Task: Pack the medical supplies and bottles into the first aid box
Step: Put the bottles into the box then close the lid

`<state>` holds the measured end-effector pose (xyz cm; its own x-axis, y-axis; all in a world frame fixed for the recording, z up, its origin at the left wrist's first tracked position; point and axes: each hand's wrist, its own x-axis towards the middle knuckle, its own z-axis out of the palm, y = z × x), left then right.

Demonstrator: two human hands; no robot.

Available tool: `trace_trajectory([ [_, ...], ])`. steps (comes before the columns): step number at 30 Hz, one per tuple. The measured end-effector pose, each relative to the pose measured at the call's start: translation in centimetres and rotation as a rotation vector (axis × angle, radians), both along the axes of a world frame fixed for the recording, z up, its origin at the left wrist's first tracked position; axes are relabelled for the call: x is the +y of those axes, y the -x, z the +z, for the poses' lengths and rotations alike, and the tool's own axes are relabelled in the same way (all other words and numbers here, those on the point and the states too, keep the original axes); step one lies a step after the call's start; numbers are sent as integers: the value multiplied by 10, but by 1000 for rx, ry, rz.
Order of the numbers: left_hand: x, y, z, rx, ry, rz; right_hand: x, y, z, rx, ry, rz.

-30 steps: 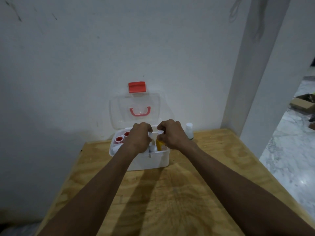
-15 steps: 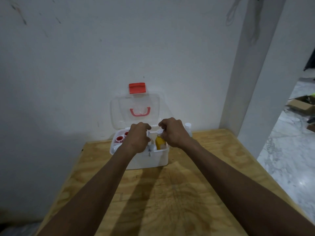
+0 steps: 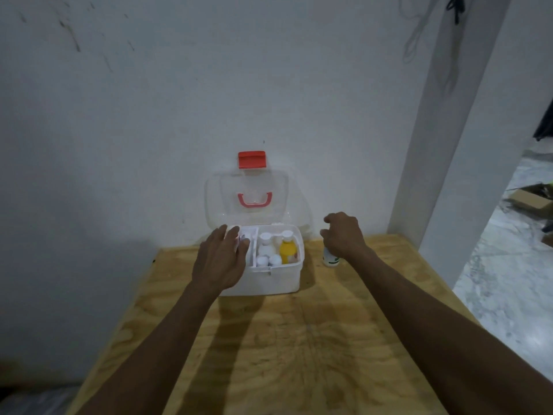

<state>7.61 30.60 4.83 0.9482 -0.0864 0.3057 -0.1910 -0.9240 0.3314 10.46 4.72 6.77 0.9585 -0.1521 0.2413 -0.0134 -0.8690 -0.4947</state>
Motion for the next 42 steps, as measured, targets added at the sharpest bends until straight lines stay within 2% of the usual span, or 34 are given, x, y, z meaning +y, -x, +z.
trace_trajectory([
  [9, -5, -2, -7, 118, -184, 17, 0, -4, -2, -58, -50, -10],
  [17, -4, -2, -10, 109, -199, 13, 24, 3, 87, -274, -90, 75],
  [20, -5, -2, -11, 104, -207, 21, 46, -2, 100, -311, -129, 143],
  [28, -4, -3, -14, 97, -195, 25, 81, -19, 71, -167, -92, 228],
  [42, -4, -6, -18, 108, -180, 42, 88, -32, 29, 30, -56, 281],
])
